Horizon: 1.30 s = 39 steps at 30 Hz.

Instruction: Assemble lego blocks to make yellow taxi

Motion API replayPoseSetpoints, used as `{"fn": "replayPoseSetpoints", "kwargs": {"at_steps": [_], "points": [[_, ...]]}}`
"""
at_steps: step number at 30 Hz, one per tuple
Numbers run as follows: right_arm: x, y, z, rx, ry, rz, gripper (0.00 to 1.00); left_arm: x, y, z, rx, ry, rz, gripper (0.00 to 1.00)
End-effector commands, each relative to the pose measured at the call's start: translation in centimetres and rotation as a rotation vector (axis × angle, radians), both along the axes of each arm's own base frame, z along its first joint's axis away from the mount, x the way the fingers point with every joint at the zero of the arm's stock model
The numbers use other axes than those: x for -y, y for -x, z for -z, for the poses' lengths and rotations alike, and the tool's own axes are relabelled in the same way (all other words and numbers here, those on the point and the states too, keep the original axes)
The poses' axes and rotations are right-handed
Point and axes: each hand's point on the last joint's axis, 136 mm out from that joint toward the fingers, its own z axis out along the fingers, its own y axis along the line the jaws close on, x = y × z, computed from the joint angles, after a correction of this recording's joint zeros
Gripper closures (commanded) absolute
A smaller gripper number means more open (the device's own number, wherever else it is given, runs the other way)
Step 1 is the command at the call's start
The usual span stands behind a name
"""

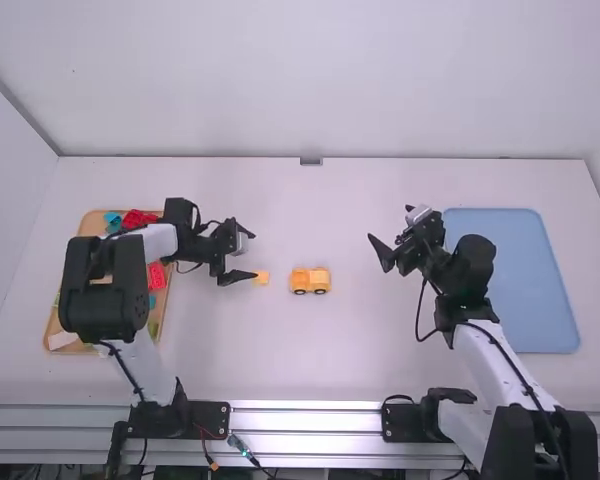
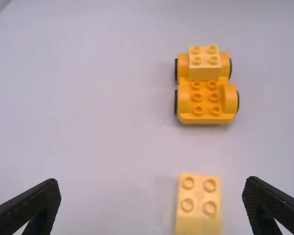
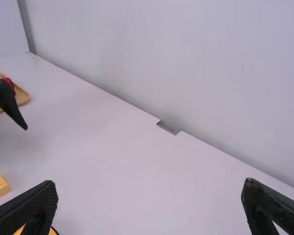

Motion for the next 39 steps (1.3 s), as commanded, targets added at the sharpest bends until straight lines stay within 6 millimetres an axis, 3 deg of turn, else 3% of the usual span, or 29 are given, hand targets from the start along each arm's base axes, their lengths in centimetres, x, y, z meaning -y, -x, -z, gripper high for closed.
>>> {"fn": "replayPoseSetpoints", "kwargs": {"at_steps": [1,3,11,16,21,24,29,35,39], "points": [[-0.1,0.3,-0.2,0.005,-0.004,-0.007,0.01,1.5,1.6,0.1,-0.048,0.098,0.020,0.03],[-0.1,0.3,-0.2,0.005,-0.005,-0.007,0.01,1.8,2.2,0.9,-0.040,0.092,0.028,0.04],[-0.1,0.3,-0.2,0.005,-0.005,-0.007,0.01,1.3,2.7,3.6,-0.079,0.041,-0.030,0.25],[-0.1,0.3,-0.2,0.005,-0.005,-0.008,0.01,0.8,2.5,5.3,-0.130,0.007,-0.066,0.26],[-0.1,0.3,-0.2,0.005,-0.005,-0.008,0.01,0.9,2.4,5.4,-0.139,0.016,-0.061,0.34],[-0.2,0.3,-0.2,0.004,-0.005,-0.008,0.01,0.6,2.6,6.0,-0.128,-0.020,-0.061,0.46],[-0.1,0.3,0.0,-0.006,-0.005,-0.008,0.01,0.5,2.7,6.3,-0.139,-0.033,-0.067,0.53],[-0.1,0.4,0.1,-0.011,-0.005,-0.008,0.01,0.6,2.3,6.1,-0.108,-0.027,-0.062,0.71],[-0.2,0.4,0.3,-0.021,-0.006,-0.011,0.01,1.1,2.2,5.3,-0.089,0.021,-0.045,0.71]]}}
